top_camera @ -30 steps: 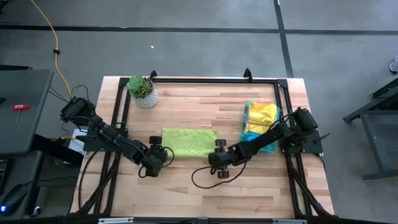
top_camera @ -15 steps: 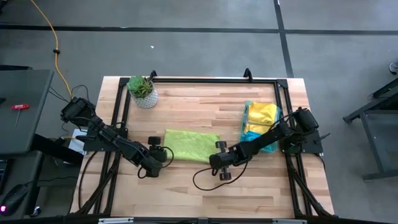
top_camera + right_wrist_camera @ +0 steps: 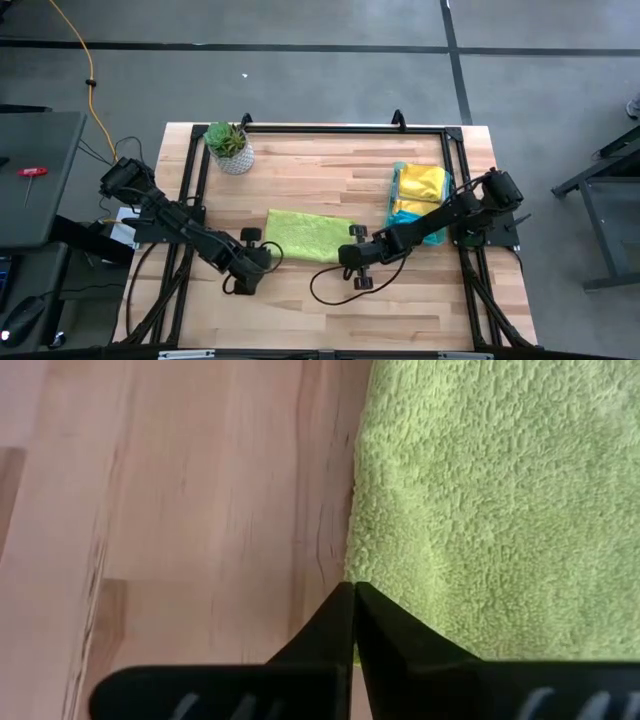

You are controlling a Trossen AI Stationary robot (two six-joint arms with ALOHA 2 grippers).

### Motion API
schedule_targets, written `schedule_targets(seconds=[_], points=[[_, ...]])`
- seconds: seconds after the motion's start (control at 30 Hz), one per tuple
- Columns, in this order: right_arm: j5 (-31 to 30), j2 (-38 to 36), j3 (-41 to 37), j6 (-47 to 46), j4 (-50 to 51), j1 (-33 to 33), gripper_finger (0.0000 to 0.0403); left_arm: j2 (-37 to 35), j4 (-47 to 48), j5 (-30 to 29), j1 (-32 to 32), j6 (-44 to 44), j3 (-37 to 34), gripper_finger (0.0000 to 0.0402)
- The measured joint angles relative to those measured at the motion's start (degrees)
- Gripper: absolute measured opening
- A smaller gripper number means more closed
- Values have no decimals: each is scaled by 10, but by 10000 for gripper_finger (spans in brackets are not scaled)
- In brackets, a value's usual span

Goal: Fold microfiber towels
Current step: Fold the green microfiber cloth

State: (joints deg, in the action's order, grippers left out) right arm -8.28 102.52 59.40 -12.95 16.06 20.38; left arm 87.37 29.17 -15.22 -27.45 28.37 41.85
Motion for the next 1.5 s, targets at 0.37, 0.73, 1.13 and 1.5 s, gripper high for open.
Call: schedule_targets(seconds=[0.37,0.73,1.13,1.5], points=[[2,0,1,-1,-4,0,0,9,34,-101,-4,-69,12,95],[2,-1,2,-1,-1,0,0,68,11,-76,32,-92,16,195],[0,-1,2,-7,2,0,0,42,12,-58,26,-65,13,27],[41,-2,2,-55,-5,0,0,25,19,27,21,1,14,2]])
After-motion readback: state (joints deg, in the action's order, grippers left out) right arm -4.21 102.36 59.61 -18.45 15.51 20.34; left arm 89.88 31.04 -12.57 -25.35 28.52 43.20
